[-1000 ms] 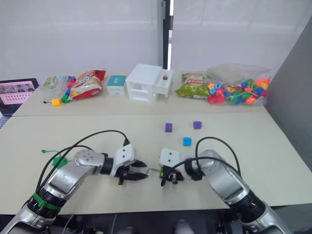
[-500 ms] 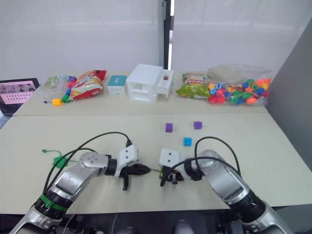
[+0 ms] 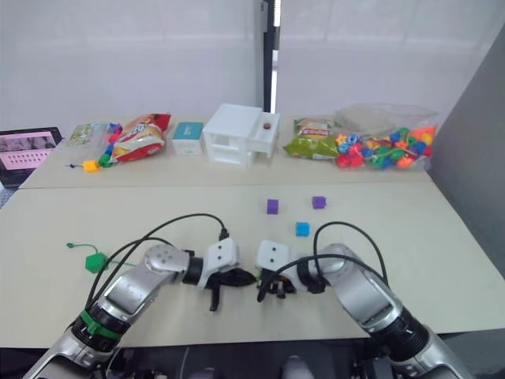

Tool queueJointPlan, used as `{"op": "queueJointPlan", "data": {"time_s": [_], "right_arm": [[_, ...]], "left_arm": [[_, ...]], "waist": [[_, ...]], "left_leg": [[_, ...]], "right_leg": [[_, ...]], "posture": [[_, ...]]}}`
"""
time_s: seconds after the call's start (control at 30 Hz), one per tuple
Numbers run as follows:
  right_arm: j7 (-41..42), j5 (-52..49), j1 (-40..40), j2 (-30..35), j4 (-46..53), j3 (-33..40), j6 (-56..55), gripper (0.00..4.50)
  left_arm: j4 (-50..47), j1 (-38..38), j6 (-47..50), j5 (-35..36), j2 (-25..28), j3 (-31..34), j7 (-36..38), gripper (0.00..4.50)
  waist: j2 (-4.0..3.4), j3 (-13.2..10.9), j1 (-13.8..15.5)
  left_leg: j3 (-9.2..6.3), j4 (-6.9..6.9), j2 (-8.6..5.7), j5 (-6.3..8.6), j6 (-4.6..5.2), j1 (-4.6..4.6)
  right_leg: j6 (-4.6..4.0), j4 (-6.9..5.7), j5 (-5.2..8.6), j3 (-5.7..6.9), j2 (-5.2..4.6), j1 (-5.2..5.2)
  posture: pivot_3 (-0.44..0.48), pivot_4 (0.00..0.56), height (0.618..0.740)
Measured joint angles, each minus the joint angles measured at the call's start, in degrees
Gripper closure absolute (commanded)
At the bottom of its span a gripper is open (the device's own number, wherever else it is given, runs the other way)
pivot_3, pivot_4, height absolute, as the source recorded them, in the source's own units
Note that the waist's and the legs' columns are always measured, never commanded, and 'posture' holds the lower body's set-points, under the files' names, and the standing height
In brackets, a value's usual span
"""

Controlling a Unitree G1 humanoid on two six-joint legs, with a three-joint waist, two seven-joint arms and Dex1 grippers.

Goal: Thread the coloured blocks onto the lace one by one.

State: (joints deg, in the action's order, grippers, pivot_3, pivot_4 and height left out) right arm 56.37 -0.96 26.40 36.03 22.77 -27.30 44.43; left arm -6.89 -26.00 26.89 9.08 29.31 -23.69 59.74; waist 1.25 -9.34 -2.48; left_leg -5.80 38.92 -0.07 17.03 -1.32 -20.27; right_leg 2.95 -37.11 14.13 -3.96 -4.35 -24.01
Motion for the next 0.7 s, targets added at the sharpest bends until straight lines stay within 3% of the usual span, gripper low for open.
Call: {"op": "queueJointPlan", "data": {"time_s": [0.23, 0.4, 0.43, 0.6, 0.67, 0.7], "right_arm": [[-0.18, -0.01, 0.53, -0.76, -0.21, -0.18, 1.08, 3.17], [-0.34, -0.11, 1.04, -1.73, -0.59, -0.49, 1.32, 3.17], [-0.4, -0.15, 1.04, -1.86, -0.77, -0.44, 1.38, 2.17], [-2.01, -0.21, 1.52, -3.41, -1.46, -0.45, 1.56, 0.51], [-2.15, -0.3, 1.5, -3.33, -1.48, -0.27, 1.67, 0.02], [-2.19, -0.36, 1.48, -3.23, -1.46, 0.02, 1.79, 0.02]], "left_arm": [[-0.17, -1.05, 1.7, -0.06, -0.65, 0.17, -0.28, 4.48], [-2.22, -0.05, 5.85, 1.79, 0.39, 2.93, -0.59, 3.07], [-3.13, 0.09, 6.15, 2.54, 1.0, 3.38, -0.13, 2.74], [-6.42, 0.11, 6.52, 3.89, 4.77, 4.47, 1.33, 1.02], [-6.44, -0.05, 6.7, 3.88, 5.61, 4.27, 1.87, 1.01], [-6.49, -0.35, 6.91, 3.88, 5.59, 3.95, 2.15, 1.01]], "waist": [[0.0, 0.0, -0.06], [0.01, 0.0, -0.4], [0.0, 0.0, -0.46], [0.0, 0.0, -0.22], [0.0, 0.0, -0.04], [0.0, 0.0, 0.0]], "left_leg": [[-0.01, 0.01, 0.01, 0.0, 0.0, 0.03], [-0.01, 0.0, 0.05, 0.0, 0.0, 0.02], [-0.01, -0.01, 0.06, 0.0, 0.0, 0.01], [-0.01, -0.01, 0.04, 0.0, 0.0, 0.01], [-0.01, -0.01, 0.02, 0.0, 0.0, 0.0], [-0.01, -0.01, 0.01, 0.0, 0.0, -0.02]], "right_leg": [[0.0, 0.0, 0.0, 0.0, 0.0, 0.04], [0.0, -0.03, 0.0, 0.0, 0.06, -0.05], [0.0, -0.04, 0.0, -0.01, 0.06, -0.05], [0.0, -0.02, 0.0, -0.01, 0.03, -0.04], [0.0, -0.01, 0.0, 0.0, 0.01, -0.04], [0.0, 0.01, 0.0, 0.0, 0.0, -0.04]], "posture": [[0.0, 0.15, 0.74], [0.0, 0.15, 0.74], [0.0, 0.15, 0.74], [0.0, 0.15, 0.74], [0.0, 0.15, 0.74], [0.0, 0.15, 0.74]]}}
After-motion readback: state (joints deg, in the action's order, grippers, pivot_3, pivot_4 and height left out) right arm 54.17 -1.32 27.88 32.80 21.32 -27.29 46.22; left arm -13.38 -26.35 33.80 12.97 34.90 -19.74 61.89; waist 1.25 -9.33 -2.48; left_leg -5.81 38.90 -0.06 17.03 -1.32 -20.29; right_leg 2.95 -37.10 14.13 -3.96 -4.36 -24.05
